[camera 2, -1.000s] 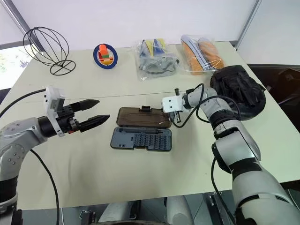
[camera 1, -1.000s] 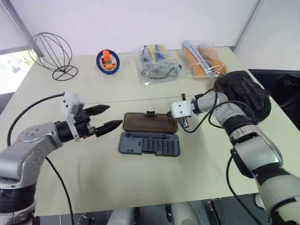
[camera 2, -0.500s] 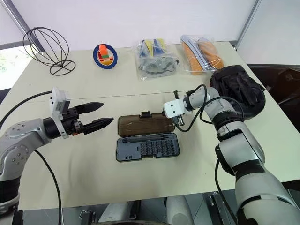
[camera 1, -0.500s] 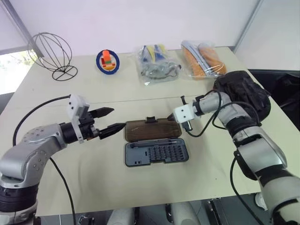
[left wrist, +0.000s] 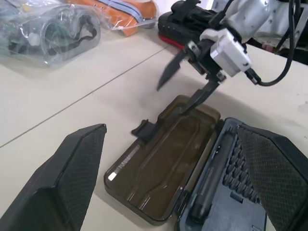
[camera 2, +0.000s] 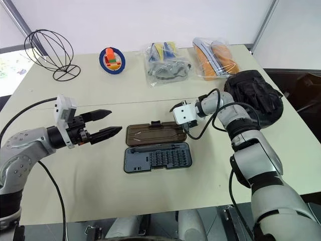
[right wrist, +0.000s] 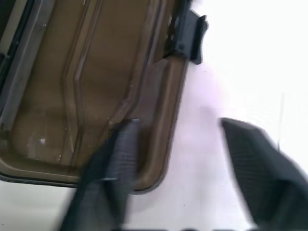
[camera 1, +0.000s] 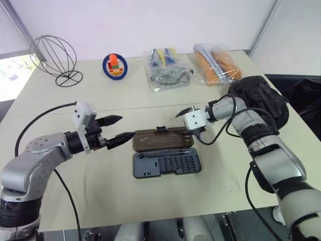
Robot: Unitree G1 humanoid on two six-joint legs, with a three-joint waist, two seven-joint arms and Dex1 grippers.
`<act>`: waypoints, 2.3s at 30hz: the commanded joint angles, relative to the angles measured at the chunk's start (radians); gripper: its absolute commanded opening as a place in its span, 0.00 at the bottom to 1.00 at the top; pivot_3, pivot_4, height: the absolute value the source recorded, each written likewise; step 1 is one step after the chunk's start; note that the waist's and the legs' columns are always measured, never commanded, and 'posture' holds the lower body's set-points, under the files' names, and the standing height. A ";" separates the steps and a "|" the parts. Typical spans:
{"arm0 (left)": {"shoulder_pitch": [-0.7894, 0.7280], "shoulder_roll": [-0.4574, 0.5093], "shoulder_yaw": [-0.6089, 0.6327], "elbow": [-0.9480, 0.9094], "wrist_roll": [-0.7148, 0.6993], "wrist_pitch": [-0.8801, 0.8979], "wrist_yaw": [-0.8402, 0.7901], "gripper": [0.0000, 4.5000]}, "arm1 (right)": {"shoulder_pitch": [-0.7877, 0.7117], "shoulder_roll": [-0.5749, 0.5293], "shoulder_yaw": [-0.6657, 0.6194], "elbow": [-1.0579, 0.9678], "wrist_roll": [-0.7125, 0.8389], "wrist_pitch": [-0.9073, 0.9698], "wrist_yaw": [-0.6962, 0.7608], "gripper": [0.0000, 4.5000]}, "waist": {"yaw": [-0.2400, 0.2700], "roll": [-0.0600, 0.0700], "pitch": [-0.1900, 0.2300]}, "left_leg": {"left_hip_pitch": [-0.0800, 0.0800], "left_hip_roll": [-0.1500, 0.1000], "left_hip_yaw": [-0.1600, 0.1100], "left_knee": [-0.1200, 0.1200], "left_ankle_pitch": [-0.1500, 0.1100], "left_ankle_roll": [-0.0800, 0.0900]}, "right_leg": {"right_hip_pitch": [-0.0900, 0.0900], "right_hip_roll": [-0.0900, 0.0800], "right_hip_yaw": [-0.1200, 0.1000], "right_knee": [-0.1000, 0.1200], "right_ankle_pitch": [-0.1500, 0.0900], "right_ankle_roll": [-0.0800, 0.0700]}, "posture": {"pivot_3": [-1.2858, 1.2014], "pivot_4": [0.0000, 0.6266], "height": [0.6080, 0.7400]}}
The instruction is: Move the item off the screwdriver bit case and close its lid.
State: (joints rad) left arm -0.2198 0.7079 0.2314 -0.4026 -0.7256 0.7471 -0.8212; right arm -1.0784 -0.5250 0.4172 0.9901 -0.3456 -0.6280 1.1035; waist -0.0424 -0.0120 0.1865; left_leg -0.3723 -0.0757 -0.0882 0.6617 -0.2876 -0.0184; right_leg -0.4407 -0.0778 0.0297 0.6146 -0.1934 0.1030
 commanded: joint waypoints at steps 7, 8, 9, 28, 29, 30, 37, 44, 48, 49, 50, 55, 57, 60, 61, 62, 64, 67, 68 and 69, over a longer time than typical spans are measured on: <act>-0.001 -0.016 0.047 0.059 -0.011 -0.036 0.026 1.00 | 0.102 -0.126 -0.336 -0.760 0.563 1.009 0.259 0.86 | 0.006 0.002 0.002 | -0.002 0.000 -0.002 0.000 -0.003 0.005 | -0.002 -0.001 -0.001 0.000 0.000 0.000 | 0.52 0.24 1.00; -0.009 -0.011 0.043 0.077 0.000 -0.048 0.021 1.00 | 0.119 -0.130 -0.359 -0.815 0.594 1.078 0.237 0.86 | 0.009 0.002 0.002 | -0.003 0.000 -0.002 0.000 -0.003 0.005 | -0.002 -0.001 -0.001 0.000 0.000 0.000 | 0.52 0.24 1.00; -0.022 -0.004 0.036 0.095 0.013 -0.061 0.014 1.00 | 0.143 -0.131 -0.376 -0.860 0.615 1.133 0.206 0.86 | 0.010 0.001 0.001 | -0.002 0.000 -0.003 0.000 -0.003 0.005 | -0.002 -0.001 -0.002 0.000 0.000 0.000 | 0.52 0.24 1.00; 0.014 0.052 -0.027 -0.034 -0.023 -0.020 -0.079 0.81 | 0.416 -0.121 -0.488 -1.355 0.840 1.518 -0.188 0.87 | 0.028 0.001 0.001 | -0.003 0.000 0.000 0.001 -0.004 0.006 | -0.002 -0.003 -0.001 -0.001 0.000 0.000 | 0.52 0.24 1.00; 0.033 0.052 -0.026 -0.064 -0.034 -0.010 -0.072 0.71 | 0.420 -0.125 -0.483 -1.347 0.835 1.508 -0.195 0.87 | 0.028 0.001 0.001 | -0.004 0.000 0.000 0.001 -0.004 0.006 | -0.002 -0.003 -0.001 -0.001 0.000 0.000 | 0.52 0.24 1.00; 0.060 0.058 -0.030 -0.101 -0.039 -0.007 -0.072 0.60 | 0.422 -0.127 -0.480 -1.335 0.832 1.498 -0.200 0.87 | 0.029 0.001 0.001 | -0.003 0.000 0.000 0.001 -0.004 0.006 | -0.002 -0.003 -0.001 -0.001 0.000 0.000 | 0.52 0.24 1.00; 0.188 0.056 -0.138 -0.184 0.061 -0.075 -0.047 0.00 | 0.407 -0.140 -0.377 -1.195 0.732 1.390 -0.214 0.87 | 0.028 0.001 0.001 | -0.002 0.000 0.001 0.001 -0.004 0.006 | 0.000 -0.001 -0.001 -0.001 0.000 0.000 | 0.52 0.24 1.00; 0.194 -0.010 -0.274 -0.079 0.197 -0.194 -0.042 0.00 | 0.376 -0.178 -0.275 -1.057 0.618 1.260 -0.164 0.87 | 0.030 0.001 0.001 | -0.002 0.000 0.001 0.001 -0.004 0.007 | 0.000 -0.002 -0.001 -0.002 0.000 0.000 | 0.52 0.24 1.00; 0.198 0.003 -0.369 0.019 0.305 -0.247 -0.074 0.00 | 0.345 -0.160 -0.249 -0.966 0.577 1.205 -0.151 0.87 | 0.027 0.001 0.001 | -0.002 0.000 0.001 0.001 -0.004 0.007 | 0.000 -0.001 -0.001 -0.002 0.000 0.000 | 0.52 0.24 1.00; 0.206 0.023 -0.401 0.052 0.344 -0.259 -0.089 0.00 | 0.334 -0.152 -0.238 -0.938 0.562 1.186 -0.149 0.87 | 0.027 0.001 0.001 | -0.002 0.000 0.001 0.001 -0.004 0.007 | 0.000 -0.001 -0.001 -0.002 0.000 0.000 | 0.52 0.24 1.00; 0.211 0.036 -0.423 0.077 0.373 -0.271 -0.100 0.00 | 0.326 -0.146 -0.230 -0.916 0.550 1.171 -0.146 0.87 | 0.028 0.001 0.001 | -0.002 0.000 0.001 0.001 -0.004 0.007 | 0.000 -0.001 -0.001 -0.002 0.000 0.000 | 0.52 0.24 1.00; 0.189 0.028 -0.464 0.174 0.426 -0.362 -0.133 0.00 | 0.216 -0.114 -0.128 -0.696 0.439 1.046 -0.086 0.87 | 0.025 0.003 0.000 | 0.000 0.000 0.001 0.001 -0.004 0.007 | 0.002 -0.001 -0.001 -0.002 0.000 0.000 | 0.52 0.24 1.00; 0.172 0.015 -0.467 0.185 0.430 -0.365 -0.127 0.00 | 0.168 -0.074 -0.097 -0.573 0.409 0.997 -0.057 0.87 | 0.025 0.003 -0.001 | 0.001 0.000 0.001 0.001 -0.004 0.007 | 0.003 -0.001 -0.002 -0.002 0.000 0.000 | 0.52 0.24 1.00; 0.160 0.009 -0.469 0.185 0.434 -0.362 -0.123 0.00 | 0.107 -0.014 -0.057 -0.390 0.361 0.920 -0.014 0.87 | 0.025 0.003 -0.001 | 0.002 0.000 0.001 0.001 -0.004 0.007 | 0.004 -0.001 -0.002 -0.002 0.000 0.000 | 0.52 0.24 1.00; 0.159 0.013 -0.470 0.181 0.437 -0.361 -0.123 0.00 | 0.088 0.006 -0.048 -0.333 0.347 0.899 0.003 0.87 | 0.025 0.003 -0.001 | 0.002 0.000 0.000 0.001 -0.004 0.007 | 0.004 -0.001 -0.002 -0.002 0.000 0.000 | 0.52 0.24 1.00; 0.159 0.016 -0.470 0.177 0.440 -0.361 -0.123 0.00 | 0.069 0.024 -0.042 -0.279 0.336 0.881 0.019 0.87 | 0.026 0.003 -0.001 | 0.002 0.000 0.000 0.001 -0.004 0.007 | 0.004 -0.001 -0.002 -0.002 0.000 0.000 | 0.52 0.24 1.00; 0.159 0.020 -0.470 0.169 0.442 -0.358 -0.123 0.00 | 0.040 0.048 -0.037 -0.195 0.317 0.849 0.045 0.87 | 0.027 0.003 -0.001 | 0.002 0.000 0.000 0.001 -0.004 0.007 | 0.004 -0.001 -0.002 -0.002 0.000 0.000 | 0.52 0.24 1.00; 0.169 0.030 -0.480 0.125 0.440 -0.327 -0.124 0.00 | 0.004 0.073 -0.020 -0.079 0.276 0.791 0.084 0.87 | 0.023 0.003 -0.001 | 0.002 0.000 0.000 0.001 -0.004 0.007 | 0.004 -0.001 -0.002 -0.002 0.000 0.000 | 0.52 0.24 1.00; 0.174 0.028 -0.482 0.110 0.435 -0.316 -0.121 0.00 | -0.007 0.082 -0.016 -0.043 0.264 0.773 0.093 0.87 | 0.022 0.004 -0.001 | 0.002 0.000 0.000 0.001 -0.004 0.007 | 0.004 -0.001 -0.002 -0.002 0.000 0.000 | 0.52 0.24 1.00; 0.176 0.026 -0.482 0.100 0.432 -0.309 -0.118 0.00 | -0.017 0.088 -0.017 -0.014 0.254 0.758 0.098 0.87 | 0.022 0.004 -0.002 | 0.003 0.000 0.000 0.001 -0.004 0.007 | 0.004 -0.001 -0.002 -0.002 0.000 0.000 | 0.52 0.24 1.00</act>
State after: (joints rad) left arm -0.0802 0.7206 -0.2028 -0.3208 -0.3343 0.3840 -0.9445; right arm -1.0757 -0.4453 0.3965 0.9394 -0.0657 0.1594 1.1872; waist -0.0208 -0.0078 0.1849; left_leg -0.3696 -0.0755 -0.0885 0.6622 -0.2915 -0.0115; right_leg -0.4365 -0.0785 0.0278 0.6129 -0.1935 0.1029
